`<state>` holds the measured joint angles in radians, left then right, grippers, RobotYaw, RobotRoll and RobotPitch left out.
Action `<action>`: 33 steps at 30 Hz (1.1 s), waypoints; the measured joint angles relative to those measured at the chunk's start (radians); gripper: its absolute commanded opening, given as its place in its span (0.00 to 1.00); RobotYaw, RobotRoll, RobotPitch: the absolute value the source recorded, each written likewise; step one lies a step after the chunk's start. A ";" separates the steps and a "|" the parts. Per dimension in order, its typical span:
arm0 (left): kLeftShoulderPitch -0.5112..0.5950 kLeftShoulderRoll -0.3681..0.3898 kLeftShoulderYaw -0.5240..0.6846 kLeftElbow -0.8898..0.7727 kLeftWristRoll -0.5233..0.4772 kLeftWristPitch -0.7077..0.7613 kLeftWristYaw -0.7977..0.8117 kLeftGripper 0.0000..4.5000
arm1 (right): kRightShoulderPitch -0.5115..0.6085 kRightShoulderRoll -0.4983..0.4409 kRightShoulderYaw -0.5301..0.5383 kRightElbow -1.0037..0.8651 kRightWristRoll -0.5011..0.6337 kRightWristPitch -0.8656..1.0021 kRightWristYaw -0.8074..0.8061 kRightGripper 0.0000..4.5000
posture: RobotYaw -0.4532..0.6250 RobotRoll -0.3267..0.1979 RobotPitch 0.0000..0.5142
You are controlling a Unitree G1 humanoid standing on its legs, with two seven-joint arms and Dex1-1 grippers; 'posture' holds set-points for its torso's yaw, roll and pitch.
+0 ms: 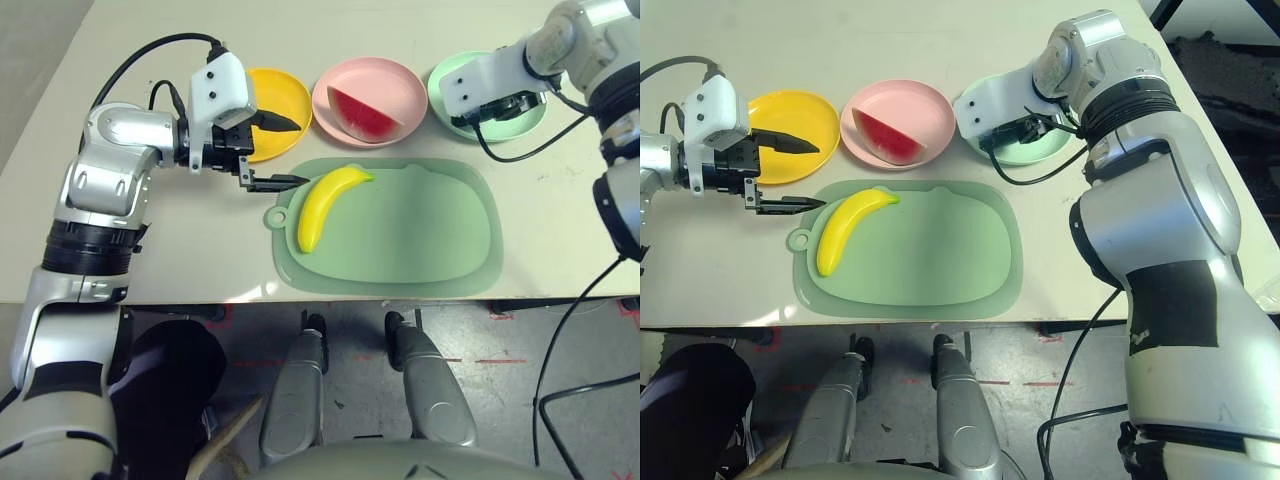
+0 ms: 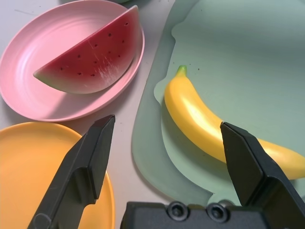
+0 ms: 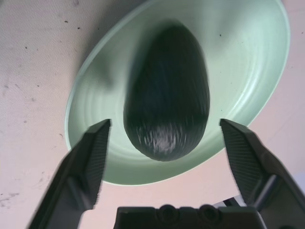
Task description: Place the fruits into color-matched plates.
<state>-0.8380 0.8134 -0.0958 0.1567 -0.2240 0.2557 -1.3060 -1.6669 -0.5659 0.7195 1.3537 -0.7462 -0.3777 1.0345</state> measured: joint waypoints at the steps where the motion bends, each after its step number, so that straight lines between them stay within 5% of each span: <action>1: 0.000 0.000 0.000 0.000 0.000 0.000 0.000 1.00 | 0.000 0.000 -0.001 0.000 -0.001 0.000 0.000 0.99 | 0.31 0.62 0.64; 13: -0.001 0.018 0.000 0.006 0.001 -0.021 -0.020 1.00 | -0.056 -0.018 -0.092 -0.010 0.046 -0.006 0.060 0.99 | 0.33 0.62 0.67; 20: -0.004 0.055 0.000 0.044 0.003 -0.048 -0.066 1.00 | -0.049 -0.037 -0.329 -0.163 0.354 0.083 0.467 0.99 | 0.32 0.62 0.70; 25: -0.012 0.062 -0.001 0.073 0.007 -0.074 -0.086 1.00 | 0.202 -0.163 -0.345 -0.666 0.791 0.608 0.565 0.99 | 0.32 0.62 0.72; 29: -0.015 0.076 -0.004 0.104 0.026 -0.107 -0.109 1.00 | 0.451 -0.324 -0.359 -1.033 1.026 0.978 0.570 0.99 | 0.32 0.62 0.73; 33: -0.021 0.093 -0.004 0.131 0.039 -0.129 -0.129 1.00 | 0.691 -0.343 -0.517 -1.242 1.186 1.202 0.499 0.99 | 0.33 0.62 0.74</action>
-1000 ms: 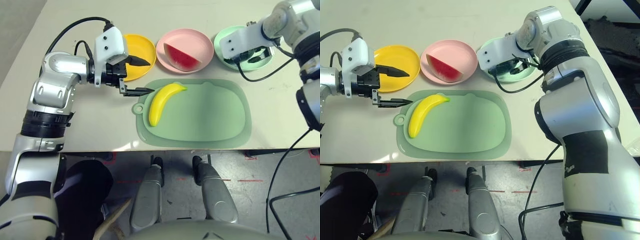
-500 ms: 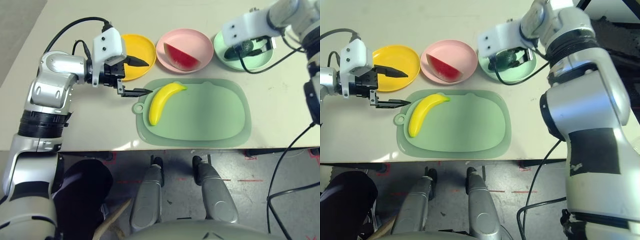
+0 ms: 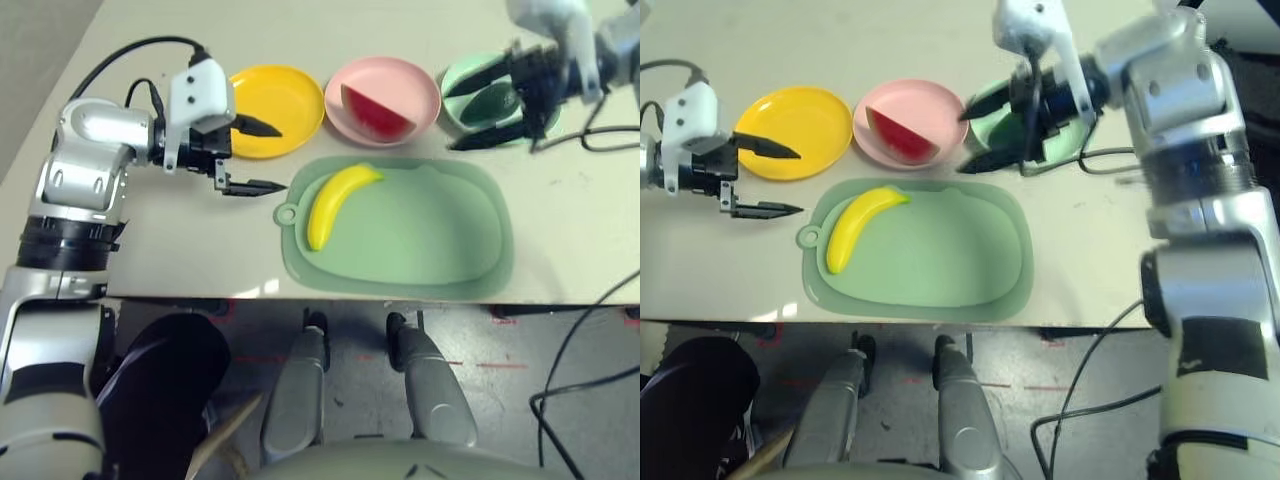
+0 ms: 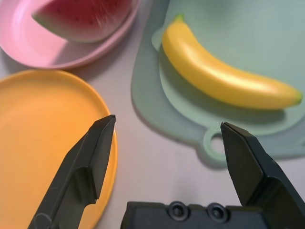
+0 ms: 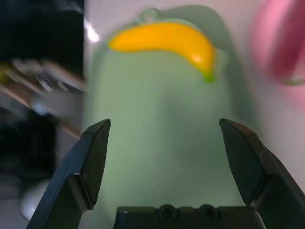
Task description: Place the fruits into color-matched plates.
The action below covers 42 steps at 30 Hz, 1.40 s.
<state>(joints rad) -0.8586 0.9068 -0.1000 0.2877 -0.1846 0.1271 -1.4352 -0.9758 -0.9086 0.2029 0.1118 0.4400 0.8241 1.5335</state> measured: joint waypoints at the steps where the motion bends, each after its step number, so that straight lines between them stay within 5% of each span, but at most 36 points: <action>1: -0.001 0.001 0.000 0.002 0.001 -0.005 -0.003 1.00 | 0.046 0.013 -0.050 -0.038 0.030 0.029 -0.038 0.99 | 0.33 0.62 0.75; 5: -0.017 0.001 -0.006 0.018 0.015 -0.039 -0.013 1.00 | 0.283 0.136 -0.245 -0.235 0.130 0.055 -0.234 0.99 | 0.34 0.62 0.75; 10: -0.115 -0.003 -0.030 0.128 0.063 -0.198 -0.056 1.00 | 0.546 0.247 -0.313 -0.354 0.141 -0.084 -0.362 0.99 | 0.35 0.62 0.74; 13: -0.201 -0.017 -0.059 0.225 0.077 -0.427 -0.129 1.00 | 0.650 0.314 -0.339 -0.362 0.127 -0.233 -0.414 0.99 | 0.35 0.62 0.73; 21: -0.405 -0.093 -0.296 0.488 0.046 -1.133 -0.168 1.00 | 0.752 0.382 -0.339 -0.280 0.054 -0.603 -0.414 0.99 | 0.34 0.62 0.70; 25: -0.483 -0.141 -0.397 0.569 -0.017 -1.346 -0.168 1.00 | 0.785 0.382 -0.338 -0.210 0.041 -0.785 -0.339 0.99 | 0.34 0.62 0.69; 31: -0.544 -0.245 -0.514 0.621 -0.071 -1.531 -0.168 1.00 | 0.825 0.382 -0.332 -0.128 0.033 -0.961 -0.252 0.99 | 0.33 0.62 0.67; 42: -0.638 -0.255 -0.799 0.652 -0.091 -1.726 -0.094 1.00 | 0.857 0.375 -0.332 -0.114 0.051 -0.984 -0.258 0.99 | 0.33 0.62 0.63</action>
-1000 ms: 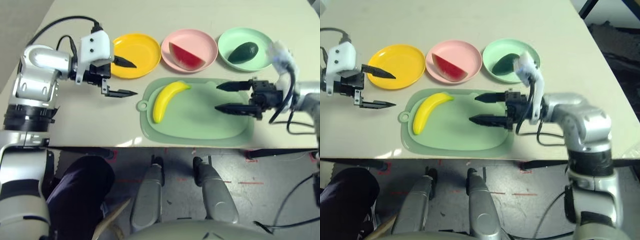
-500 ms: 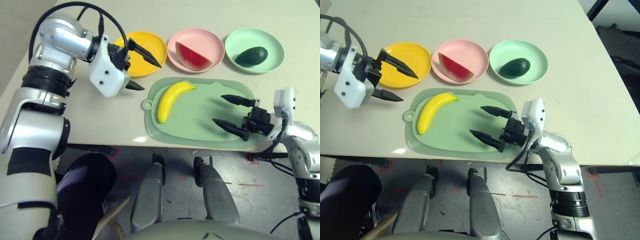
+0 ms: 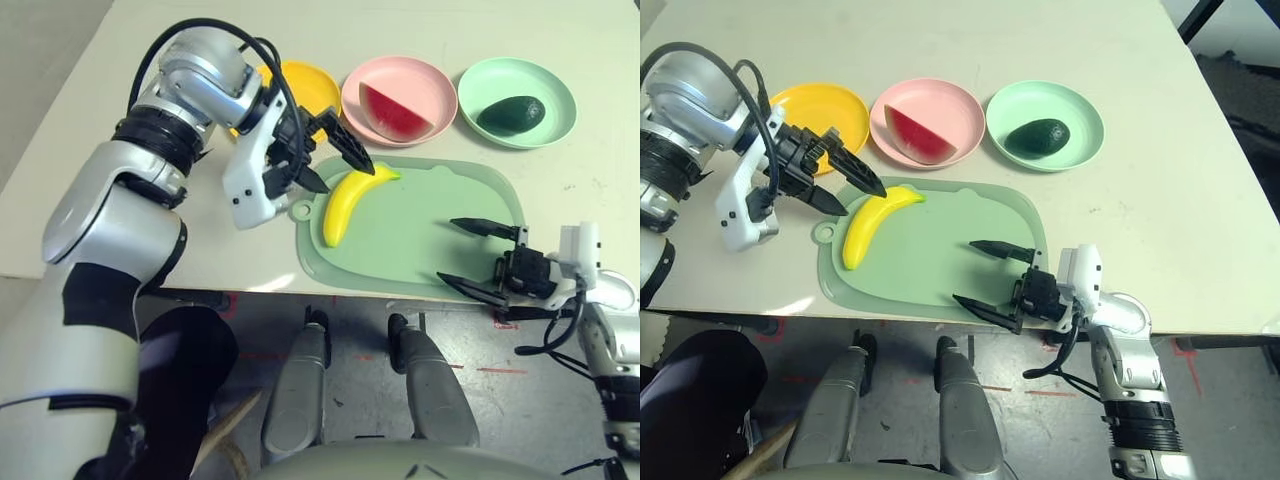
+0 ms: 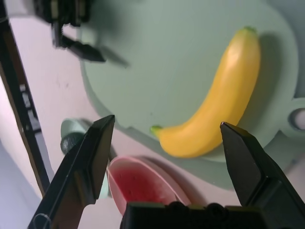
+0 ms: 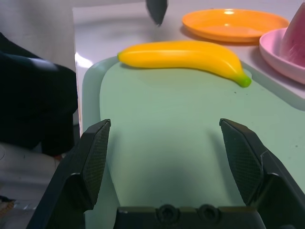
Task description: Place the fruits into color-matched plates.
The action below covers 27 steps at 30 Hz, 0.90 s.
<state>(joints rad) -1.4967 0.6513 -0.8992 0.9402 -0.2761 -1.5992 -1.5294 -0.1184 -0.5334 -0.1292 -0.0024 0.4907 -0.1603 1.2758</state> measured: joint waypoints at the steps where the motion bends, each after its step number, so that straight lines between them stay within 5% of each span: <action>1: -0.008 -0.001 -0.018 0.002 0.014 -0.002 0.001 1.00 | -0.002 0.000 0.001 -0.005 0.003 0.008 -0.006 0.99 | 0.33 0.62 0.63; 12: -0.074 -0.082 -0.070 0.053 0.216 -0.009 0.087 1.00 | -0.039 0.010 0.040 -0.113 0.028 0.100 -0.079 0.99 | 0.30 0.62 0.65; 27: -0.118 -0.151 -0.144 0.106 0.656 -0.009 0.432 1.00 | -0.012 -0.027 0.051 -0.190 0.039 0.188 -0.145 0.99 | 0.27 0.62 0.66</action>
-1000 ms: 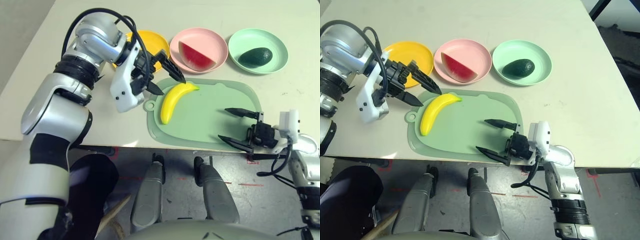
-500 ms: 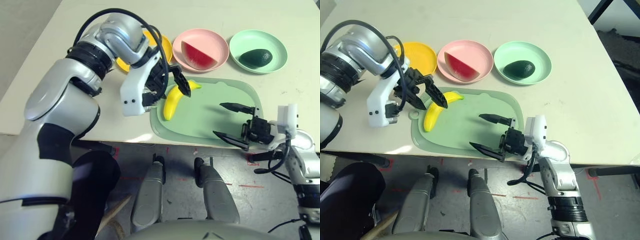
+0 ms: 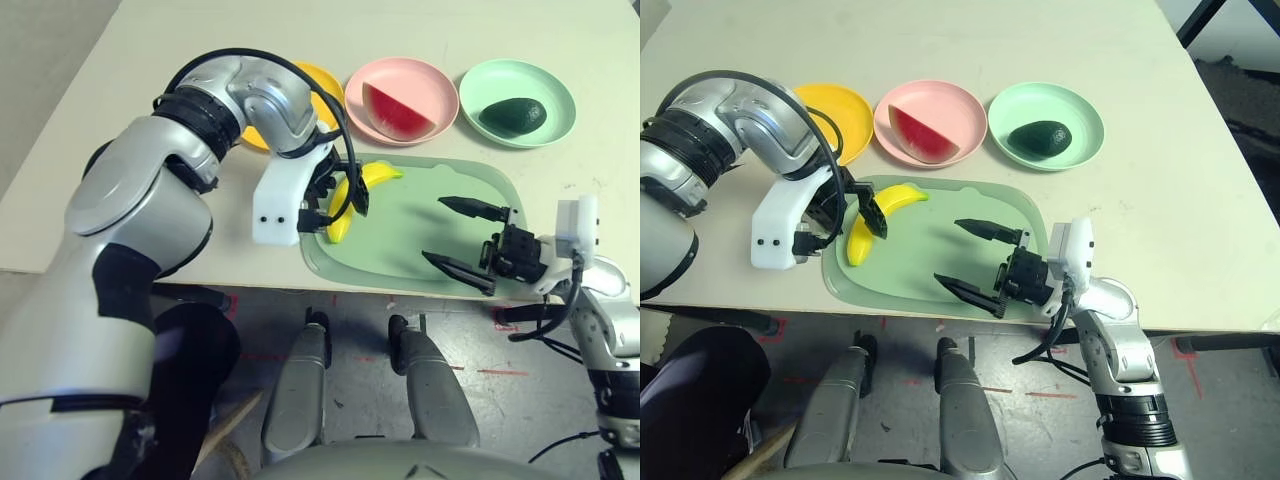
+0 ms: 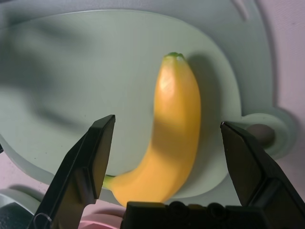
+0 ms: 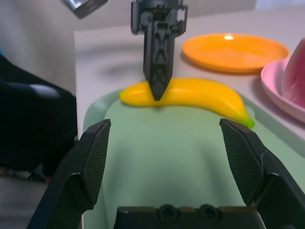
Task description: Place the fruits into color-matched plates.
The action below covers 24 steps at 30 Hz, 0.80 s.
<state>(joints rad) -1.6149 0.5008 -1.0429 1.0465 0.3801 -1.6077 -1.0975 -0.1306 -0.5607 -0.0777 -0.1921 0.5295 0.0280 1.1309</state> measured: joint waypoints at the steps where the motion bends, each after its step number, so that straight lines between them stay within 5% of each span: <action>1: -0.007 -0.002 0.000 0.006 0.023 0.000 0.024 1.00 | 0.009 -0.004 0.003 -0.007 0.000 0.015 -0.009 0.99 | 0.27 0.62 0.67; 5: -0.027 -0.010 -0.001 0.034 0.131 0.000 0.132 1.00 | 0.040 -0.015 0.009 -0.043 0.000 0.064 -0.045 0.99 | 0.27 0.62 0.67; 8: -0.038 -0.017 -0.001 0.061 0.216 0.000 0.200 0.87 | 0.045 -0.016 0.011 -0.055 0.000 0.078 -0.063 1.00 | 0.26 0.62 0.67; 15: -0.063 -0.030 -0.008 0.105 0.372 0.000 0.314 0.35 | 0.024 -0.014 0.012 -0.077 0.006 0.107 -0.092 1.00 | 0.26 0.62 0.67; 24: -0.091 -0.027 -0.031 0.121 0.505 0.000 0.477 0.33 | 0.017 -0.014 0.015 -0.078 0.007 0.115 -0.094 1.00 | 0.27 0.62 0.67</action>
<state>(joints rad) -1.7058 0.4739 -1.0742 1.1671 0.8848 -1.6076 -0.6209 -0.1139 -0.5746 -0.0632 -0.2701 0.5364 0.1427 1.0367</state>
